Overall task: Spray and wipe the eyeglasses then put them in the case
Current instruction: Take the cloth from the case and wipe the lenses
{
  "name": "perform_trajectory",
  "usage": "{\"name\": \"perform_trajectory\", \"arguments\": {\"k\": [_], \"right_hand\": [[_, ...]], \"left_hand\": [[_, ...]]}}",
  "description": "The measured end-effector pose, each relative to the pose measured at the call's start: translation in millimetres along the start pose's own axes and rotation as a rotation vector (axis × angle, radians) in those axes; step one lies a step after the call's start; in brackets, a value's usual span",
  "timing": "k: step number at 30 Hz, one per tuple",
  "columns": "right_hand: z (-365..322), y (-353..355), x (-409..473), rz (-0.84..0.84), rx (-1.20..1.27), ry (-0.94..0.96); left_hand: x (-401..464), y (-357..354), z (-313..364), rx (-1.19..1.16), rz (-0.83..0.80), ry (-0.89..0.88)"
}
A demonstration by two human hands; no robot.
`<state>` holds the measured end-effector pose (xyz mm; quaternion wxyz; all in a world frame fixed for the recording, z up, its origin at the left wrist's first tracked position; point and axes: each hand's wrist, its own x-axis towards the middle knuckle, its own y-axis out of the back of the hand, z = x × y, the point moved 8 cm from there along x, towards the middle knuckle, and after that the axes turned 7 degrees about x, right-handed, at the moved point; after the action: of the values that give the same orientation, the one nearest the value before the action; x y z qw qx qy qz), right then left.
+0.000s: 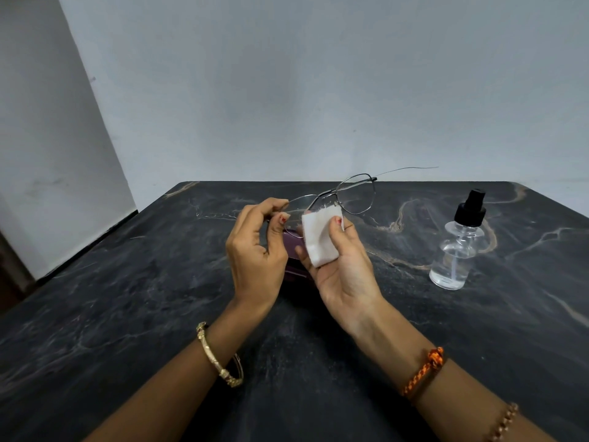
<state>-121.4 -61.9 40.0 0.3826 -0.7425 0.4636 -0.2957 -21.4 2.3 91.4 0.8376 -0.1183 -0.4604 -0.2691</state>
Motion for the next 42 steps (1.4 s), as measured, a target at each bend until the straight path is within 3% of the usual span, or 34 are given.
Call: {"name": "perform_trajectory", "arguments": {"k": [7, 13, 26, 35, 42], "right_hand": [[4.2, 3.1, -1.1, 0.068, 0.052, -0.042], [-0.3, -10.3, -3.2, -0.023, 0.131, -0.049], [-2.0, -8.3, -1.9, -0.019, 0.087, -0.042], [-19.9, -4.7, 4.5, 0.003, 0.090, 0.014], [-23.5, -4.2, 4.8, -0.024, -0.076, 0.051]], "left_hand": [[4.1, 4.4, -3.0, -0.045, 0.051, 0.036], [2.5, 2.2, -2.9, -0.004, 0.020, 0.015], [-3.7, -8.7, 8.4, 0.042, -0.100, -0.084], [0.2, -19.3, 10.0, -0.158, -0.263, -0.074], [5.2, -19.9, 2.4, -0.309, -0.266, 0.042]]}}
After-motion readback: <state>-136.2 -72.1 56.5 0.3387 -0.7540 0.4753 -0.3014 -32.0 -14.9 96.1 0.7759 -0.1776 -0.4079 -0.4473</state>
